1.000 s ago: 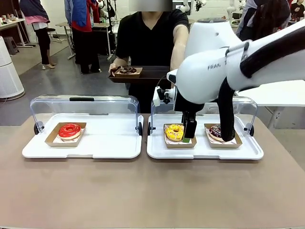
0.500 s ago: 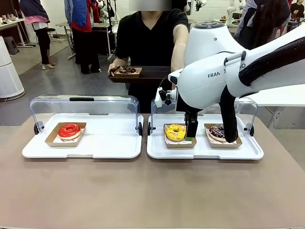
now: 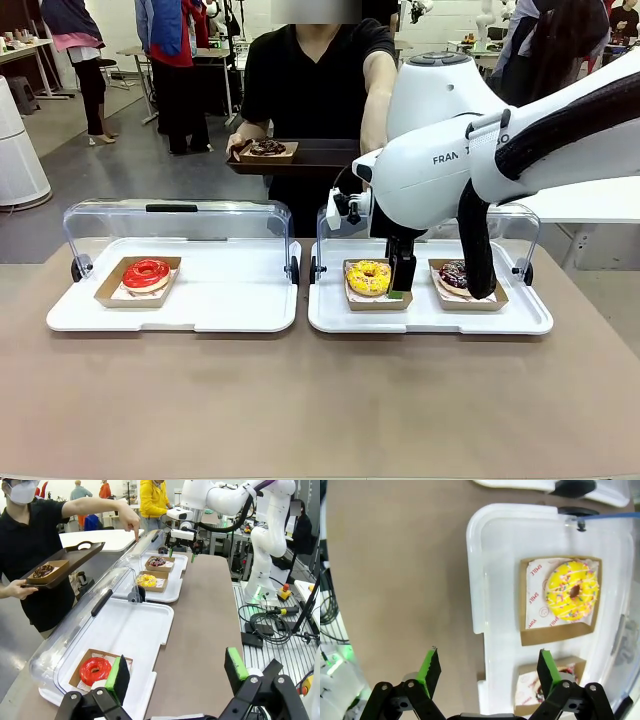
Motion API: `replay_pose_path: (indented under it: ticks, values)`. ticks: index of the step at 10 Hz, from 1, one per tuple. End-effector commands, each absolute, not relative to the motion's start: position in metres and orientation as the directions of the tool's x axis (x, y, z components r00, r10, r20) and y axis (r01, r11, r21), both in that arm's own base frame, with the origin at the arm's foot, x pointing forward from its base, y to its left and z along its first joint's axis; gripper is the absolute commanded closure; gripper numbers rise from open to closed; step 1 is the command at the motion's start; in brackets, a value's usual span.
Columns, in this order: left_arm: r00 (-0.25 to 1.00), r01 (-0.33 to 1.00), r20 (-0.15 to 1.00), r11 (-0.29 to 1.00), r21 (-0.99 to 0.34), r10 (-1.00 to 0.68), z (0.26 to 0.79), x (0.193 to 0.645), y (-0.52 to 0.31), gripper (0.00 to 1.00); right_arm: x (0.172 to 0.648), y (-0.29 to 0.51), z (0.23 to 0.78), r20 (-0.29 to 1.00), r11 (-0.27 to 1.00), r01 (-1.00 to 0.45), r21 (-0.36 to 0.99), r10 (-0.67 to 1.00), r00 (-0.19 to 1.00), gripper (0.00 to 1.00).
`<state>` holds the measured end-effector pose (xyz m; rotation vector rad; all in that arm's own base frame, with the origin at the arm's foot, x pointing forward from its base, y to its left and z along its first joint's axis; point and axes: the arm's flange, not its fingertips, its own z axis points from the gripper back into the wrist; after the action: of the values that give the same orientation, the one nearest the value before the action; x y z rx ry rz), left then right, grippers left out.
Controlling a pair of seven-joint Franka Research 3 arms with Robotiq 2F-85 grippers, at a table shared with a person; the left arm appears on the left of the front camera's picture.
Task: Provide the desired donut to the person.
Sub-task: Pick up and lift the Paper togo box containing the Donut pointed at by the person.
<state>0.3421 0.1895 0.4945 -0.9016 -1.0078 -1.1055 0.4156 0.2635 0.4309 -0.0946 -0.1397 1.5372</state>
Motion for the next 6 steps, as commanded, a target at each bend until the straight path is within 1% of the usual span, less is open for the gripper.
replay_pose_path:
  ticks: [1, 2, 3, 6]
  values:
    - [0.123, 0.974, 0.959, 0.215, -0.067, -0.256, 0.495, 0.341, 0.19, 0.0, 0.427, 0.252, 0.414, 0.067, -0.032, -0.992, -0.121, 0.997, -0.04, 0.0]
    - [0.123, 0.974, 0.959, 0.215, -0.067, -0.256, 0.495, 0.341, 0.19, 0.0, 0.434, 0.25, 0.407, 0.084, -0.037, -0.992, -0.117, 0.995, -0.047, 0.0]
    - [0.123, 0.974, 0.959, 0.215, -0.067, -0.256, 0.495, 0.341, 0.19, 0.0, 0.438, 0.247, 0.394, 0.097, -0.088, -0.991, -0.102, 0.991, -0.098, 0.0]
    - [0.123, 0.974, 0.959, 0.215, -0.067, -0.256, 0.495, 0.341, 0.19, 0.0, 0.455, 0.243, 0.367, 0.073, -0.021, -0.998, -0.058, 0.997, -0.025, 0.0]
